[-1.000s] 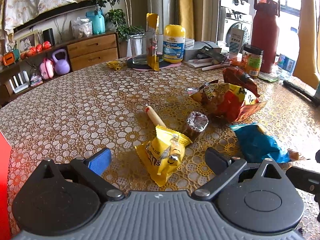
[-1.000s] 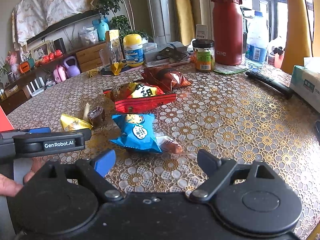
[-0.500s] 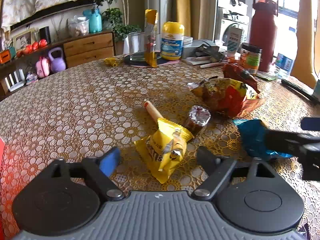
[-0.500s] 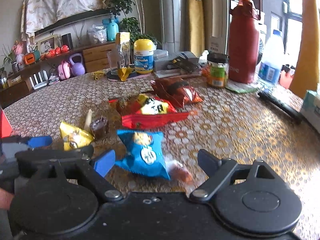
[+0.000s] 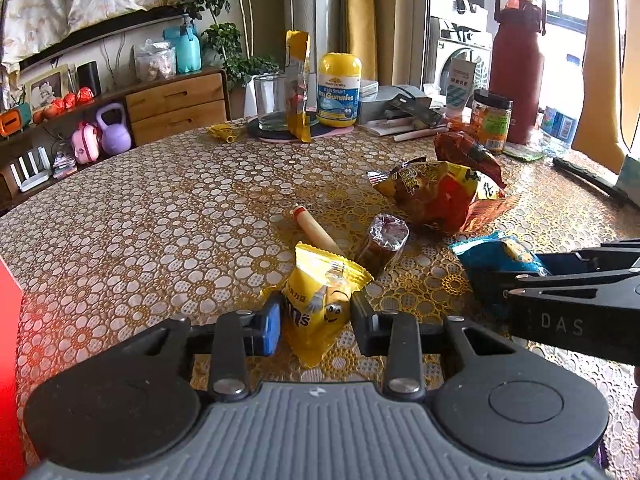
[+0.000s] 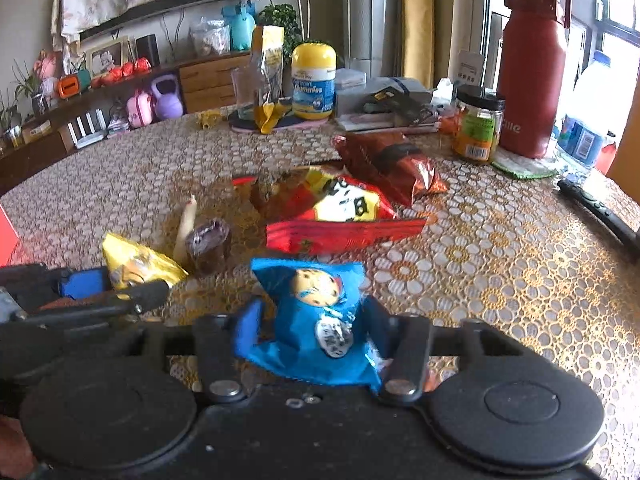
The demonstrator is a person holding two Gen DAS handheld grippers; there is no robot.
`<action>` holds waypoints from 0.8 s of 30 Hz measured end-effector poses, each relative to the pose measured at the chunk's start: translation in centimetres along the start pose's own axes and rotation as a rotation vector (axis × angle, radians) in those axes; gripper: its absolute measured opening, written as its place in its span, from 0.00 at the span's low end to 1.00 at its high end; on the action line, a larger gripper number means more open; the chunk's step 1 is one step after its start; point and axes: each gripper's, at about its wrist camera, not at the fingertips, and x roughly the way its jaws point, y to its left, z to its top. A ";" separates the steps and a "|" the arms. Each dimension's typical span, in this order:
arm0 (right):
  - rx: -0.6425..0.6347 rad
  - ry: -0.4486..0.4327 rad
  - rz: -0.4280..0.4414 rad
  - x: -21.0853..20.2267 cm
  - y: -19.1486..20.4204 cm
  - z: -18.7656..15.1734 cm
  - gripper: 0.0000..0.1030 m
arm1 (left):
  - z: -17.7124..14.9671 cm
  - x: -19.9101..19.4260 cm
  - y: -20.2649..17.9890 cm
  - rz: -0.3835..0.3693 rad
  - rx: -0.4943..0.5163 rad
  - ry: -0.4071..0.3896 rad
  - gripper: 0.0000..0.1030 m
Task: Organize snacks
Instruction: 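Grasp the yellow snack bag with the left gripper while the right gripper grasps the blue bag, then carry the yellow and blue bags into the white box and open both grippers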
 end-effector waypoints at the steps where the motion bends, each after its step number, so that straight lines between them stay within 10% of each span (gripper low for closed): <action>1: 0.003 -0.009 0.003 -0.2 0.0 -0.2 0.40 | -0.1 -0.3 0.1 0.002 -0.002 -0.003 0.34; 24: 0.014 -0.120 0.152 -9.2 4.7 -3.7 0.38 | -2.7 -12.2 2.7 0.039 -0.068 -0.128 0.34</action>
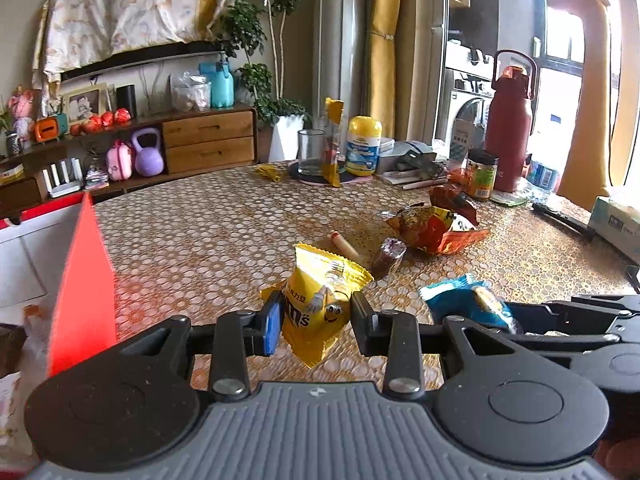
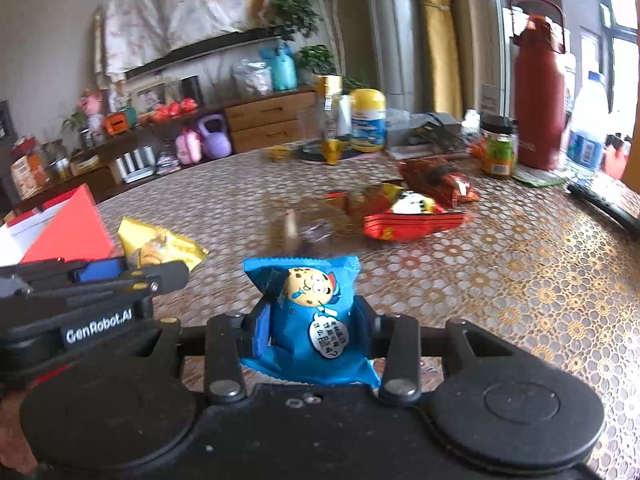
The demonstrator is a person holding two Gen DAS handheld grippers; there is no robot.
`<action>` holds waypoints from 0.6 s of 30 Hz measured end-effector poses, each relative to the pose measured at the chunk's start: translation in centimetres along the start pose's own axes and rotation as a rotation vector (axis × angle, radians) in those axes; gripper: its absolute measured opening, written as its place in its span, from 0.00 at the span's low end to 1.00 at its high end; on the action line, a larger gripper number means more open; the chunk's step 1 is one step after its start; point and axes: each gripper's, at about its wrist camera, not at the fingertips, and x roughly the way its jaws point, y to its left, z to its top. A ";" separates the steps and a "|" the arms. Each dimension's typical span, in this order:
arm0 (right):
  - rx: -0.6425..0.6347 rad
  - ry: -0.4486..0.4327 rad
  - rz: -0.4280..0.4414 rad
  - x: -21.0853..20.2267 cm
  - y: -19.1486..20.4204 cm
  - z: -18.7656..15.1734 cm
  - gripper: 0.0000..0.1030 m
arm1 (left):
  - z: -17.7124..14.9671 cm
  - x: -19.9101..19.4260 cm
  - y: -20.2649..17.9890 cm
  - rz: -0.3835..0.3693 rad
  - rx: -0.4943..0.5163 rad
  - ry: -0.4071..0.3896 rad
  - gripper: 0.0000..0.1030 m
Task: Organize snacks
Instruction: 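Carry the yellow and blue bags into the white box and open both grippers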
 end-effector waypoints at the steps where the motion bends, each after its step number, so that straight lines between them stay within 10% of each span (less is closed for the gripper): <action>1: -0.012 -0.003 0.004 -0.1 0.4 -0.2 0.38 | -0.1 -0.4 0.2 0.002 -0.004 -0.004 0.34; 18: -0.232 0.088 -0.085 1.7 5.2 -3.8 0.47 | -1.3 -2.3 2.0 0.034 -0.018 0.004 0.34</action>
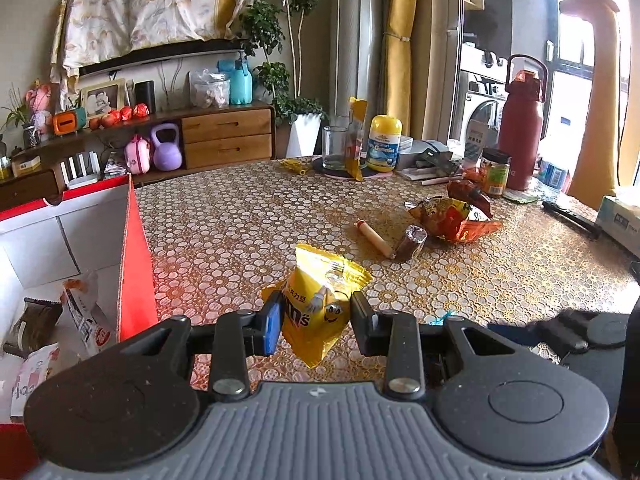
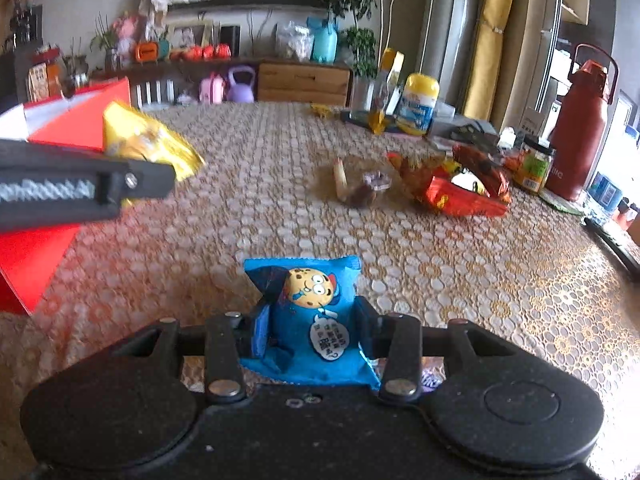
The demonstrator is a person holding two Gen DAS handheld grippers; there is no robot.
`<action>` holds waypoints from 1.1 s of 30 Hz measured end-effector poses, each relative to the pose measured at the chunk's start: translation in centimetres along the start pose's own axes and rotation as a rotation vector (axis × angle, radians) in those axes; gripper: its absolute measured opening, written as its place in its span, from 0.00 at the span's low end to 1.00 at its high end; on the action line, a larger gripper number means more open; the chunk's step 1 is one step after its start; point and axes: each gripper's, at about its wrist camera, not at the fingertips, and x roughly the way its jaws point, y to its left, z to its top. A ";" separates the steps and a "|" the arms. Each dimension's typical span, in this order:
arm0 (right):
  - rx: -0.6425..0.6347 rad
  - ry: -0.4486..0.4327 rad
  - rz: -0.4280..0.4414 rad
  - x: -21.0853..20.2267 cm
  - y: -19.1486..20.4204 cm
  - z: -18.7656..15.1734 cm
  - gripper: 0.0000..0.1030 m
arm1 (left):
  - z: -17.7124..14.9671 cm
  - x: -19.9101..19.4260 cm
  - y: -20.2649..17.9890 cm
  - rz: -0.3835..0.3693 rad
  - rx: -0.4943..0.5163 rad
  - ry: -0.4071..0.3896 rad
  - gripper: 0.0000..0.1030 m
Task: Organize snacks
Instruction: 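Carry the yellow and blue bags into the white box and open both grippers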
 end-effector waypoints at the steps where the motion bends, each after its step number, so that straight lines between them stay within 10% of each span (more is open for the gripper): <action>1: 0.002 -0.001 -0.005 0.1 -0.1 0.0 0.53 | 0.0 0.0 0.0 0.001 0.001 0.002 0.34; 3: 0.006 -0.014 -0.014 0.0 -0.1 0.3 0.82 | 0.0 0.0 -0.1 0.001 0.005 0.003 0.34; 14: -0.012 -0.007 0.026 0.5 0.4 1.2 0.43 | 0.2 -0.7 0.3 0.005 -0.005 -0.009 0.34; 33: 0.289 -0.241 0.230 -6.5 -6.2 8.4 0.42 | 4.6 -5.8 3.1 0.025 -0.049 -0.139 0.34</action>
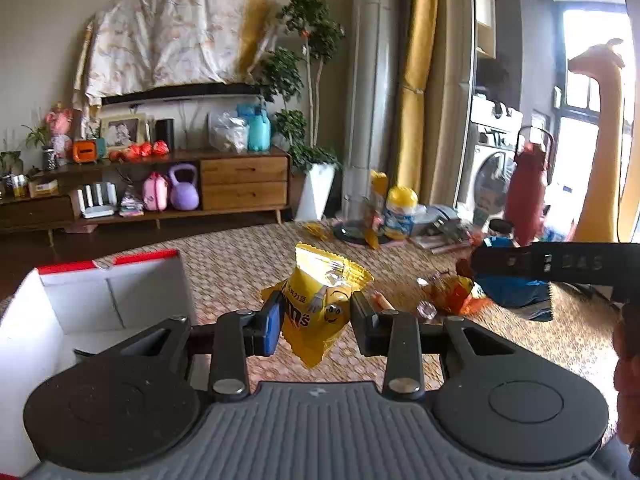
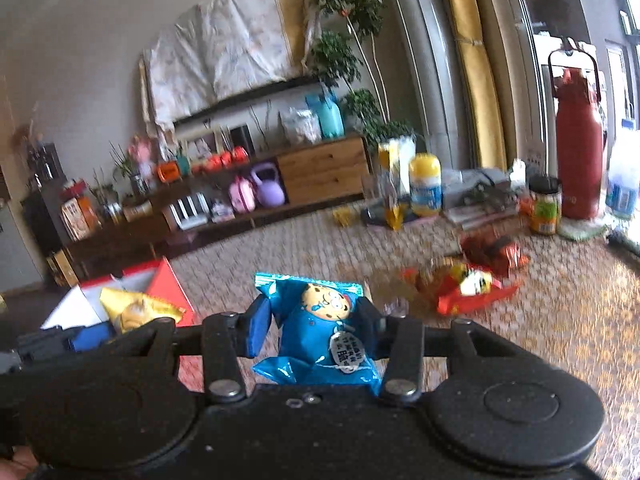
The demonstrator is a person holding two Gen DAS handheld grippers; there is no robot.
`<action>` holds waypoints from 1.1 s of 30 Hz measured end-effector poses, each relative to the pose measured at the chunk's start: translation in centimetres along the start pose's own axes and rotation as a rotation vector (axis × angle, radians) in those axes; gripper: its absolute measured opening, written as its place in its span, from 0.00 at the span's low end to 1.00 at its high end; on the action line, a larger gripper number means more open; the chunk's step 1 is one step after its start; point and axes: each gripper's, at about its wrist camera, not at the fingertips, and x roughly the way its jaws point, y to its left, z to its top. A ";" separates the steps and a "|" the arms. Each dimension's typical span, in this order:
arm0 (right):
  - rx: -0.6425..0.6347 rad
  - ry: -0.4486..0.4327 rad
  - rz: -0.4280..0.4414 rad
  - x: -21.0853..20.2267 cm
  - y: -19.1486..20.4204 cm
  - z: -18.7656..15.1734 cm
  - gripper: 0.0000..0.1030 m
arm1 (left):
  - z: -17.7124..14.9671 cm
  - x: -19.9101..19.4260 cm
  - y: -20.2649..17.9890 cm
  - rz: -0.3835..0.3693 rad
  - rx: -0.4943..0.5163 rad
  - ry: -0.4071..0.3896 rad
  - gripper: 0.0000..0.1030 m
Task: Organize snacks
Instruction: 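Carry the yellow and blue bags into the white box and open both grippers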
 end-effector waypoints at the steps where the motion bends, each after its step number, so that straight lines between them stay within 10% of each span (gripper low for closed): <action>1: 0.002 -0.009 0.009 -0.2 0.0 0.5 0.42 | 0.2 -0.2 0.3 0.007 -0.001 -0.006 0.34; 33: -0.223 0.076 0.307 3.9 16.4 -0.3 0.42 | -0.8 -5.8 14.5 0.290 -0.115 0.026 0.34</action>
